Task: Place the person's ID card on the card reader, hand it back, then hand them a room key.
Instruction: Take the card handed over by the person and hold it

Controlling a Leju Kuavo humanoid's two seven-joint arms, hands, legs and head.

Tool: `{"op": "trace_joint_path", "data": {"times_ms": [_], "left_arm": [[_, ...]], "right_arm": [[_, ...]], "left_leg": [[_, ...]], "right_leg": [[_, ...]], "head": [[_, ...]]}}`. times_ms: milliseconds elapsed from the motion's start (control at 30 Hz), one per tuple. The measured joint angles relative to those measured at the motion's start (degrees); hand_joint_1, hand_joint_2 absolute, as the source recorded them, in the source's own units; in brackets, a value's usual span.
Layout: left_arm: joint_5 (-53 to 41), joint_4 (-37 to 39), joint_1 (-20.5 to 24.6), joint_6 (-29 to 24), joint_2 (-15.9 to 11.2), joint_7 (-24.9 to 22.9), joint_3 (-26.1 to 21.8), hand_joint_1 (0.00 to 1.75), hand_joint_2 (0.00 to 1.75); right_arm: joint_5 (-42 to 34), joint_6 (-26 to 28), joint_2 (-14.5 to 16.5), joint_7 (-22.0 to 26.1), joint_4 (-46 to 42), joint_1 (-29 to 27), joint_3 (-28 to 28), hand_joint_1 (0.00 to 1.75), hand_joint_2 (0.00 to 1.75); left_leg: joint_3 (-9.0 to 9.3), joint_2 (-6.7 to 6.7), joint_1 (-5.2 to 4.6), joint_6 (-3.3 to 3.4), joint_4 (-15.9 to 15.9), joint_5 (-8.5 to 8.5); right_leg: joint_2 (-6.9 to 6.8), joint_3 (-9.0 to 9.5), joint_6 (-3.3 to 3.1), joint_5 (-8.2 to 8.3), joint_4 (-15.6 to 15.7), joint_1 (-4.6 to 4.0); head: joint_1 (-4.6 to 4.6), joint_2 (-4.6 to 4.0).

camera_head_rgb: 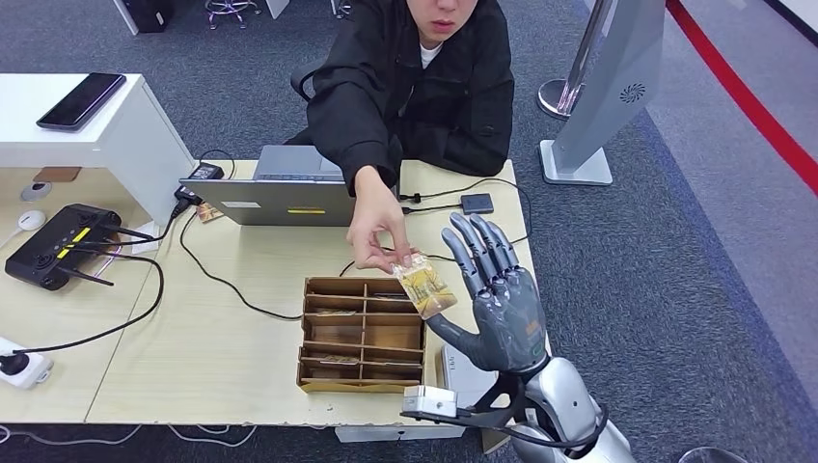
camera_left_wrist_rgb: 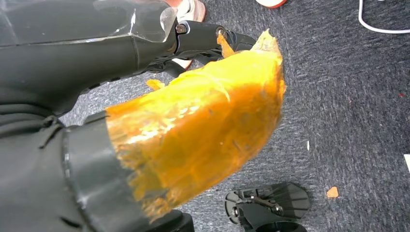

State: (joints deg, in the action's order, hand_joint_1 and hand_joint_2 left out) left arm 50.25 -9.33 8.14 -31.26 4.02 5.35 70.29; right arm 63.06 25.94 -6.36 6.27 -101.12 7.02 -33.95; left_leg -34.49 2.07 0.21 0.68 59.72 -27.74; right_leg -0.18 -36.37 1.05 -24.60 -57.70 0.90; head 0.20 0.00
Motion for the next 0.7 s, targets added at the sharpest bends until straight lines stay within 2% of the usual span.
{"op": "trace_joint_path", "data": {"times_ms": [333,367,467,500,567,700], "left_arm": [[0.1,0.0,0.1,0.0,0.0,0.0,0.5,0.00,0.00],[0.1,0.0,0.1,0.1,0.0,0.0,0.6,0.00,0.00],[0.1,0.0,0.1,0.1,0.0,0.0,0.7,0.00,0.00],[0.1,0.0,0.1,0.1,0.0,0.0,0.7,0.00,0.00],[0.2,0.0,0.1,0.2,0.0,0.0,0.8,0.00,0.00],[0.4,0.0,0.1,0.4,0.0,0.0,1.1,0.00,0.00]], "right_arm": [[1.3,0.1,0.0,-0.8,0.7,0.5,-0.3,0.03,1.75],[1.4,0.1,0.0,-0.8,0.7,0.6,-0.4,0.19,1.75],[1.7,0.0,0.0,-1.1,0.7,0.7,-0.5,1.35,1.75],[1.8,-0.1,0.0,-1.3,0.7,0.8,-0.6,1.61,1.75],[2.0,-0.2,0.0,-1.5,0.8,1.0,-0.7,1.72,1.75],[2.2,-0.4,0.0,-1.9,1.0,1.2,-0.9,1.73,1.75]], "left_leg": [[0.00,0.00,0.00,0.00,0.0,0.00],[0.00,0.00,0.00,0.00,0.0,0.00],[0.00,0.00,0.00,0.00,0.0,0.00],[0.00,0.00,0.00,0.00,0.0,0.00],[0.00,0.00,0.00,0.00,0.0,0.00],[0.00,0.00,0.00,0.00,0.0,0.00]], "right_leg": [[0.00,0.00,0.00,0.00,0.0,0.00],[0.00,0.00,0.00,0.00,0.0,0.00],[0.00,0.00,0.00,0.00,0.0,0.00],[0.00,0.00,0.00,0.00,0.0,0.00],[0.00,0.00,0.00,0.00,0.0,0.00],[0.00,0.00,0.00,0.00,0.0,0.00]], "head": [[0.00,0.00],[0.00,0.00],[0.00,0.00],[-0.01,0.00],[0.00,0.00],[-0.01,0.00]]}}
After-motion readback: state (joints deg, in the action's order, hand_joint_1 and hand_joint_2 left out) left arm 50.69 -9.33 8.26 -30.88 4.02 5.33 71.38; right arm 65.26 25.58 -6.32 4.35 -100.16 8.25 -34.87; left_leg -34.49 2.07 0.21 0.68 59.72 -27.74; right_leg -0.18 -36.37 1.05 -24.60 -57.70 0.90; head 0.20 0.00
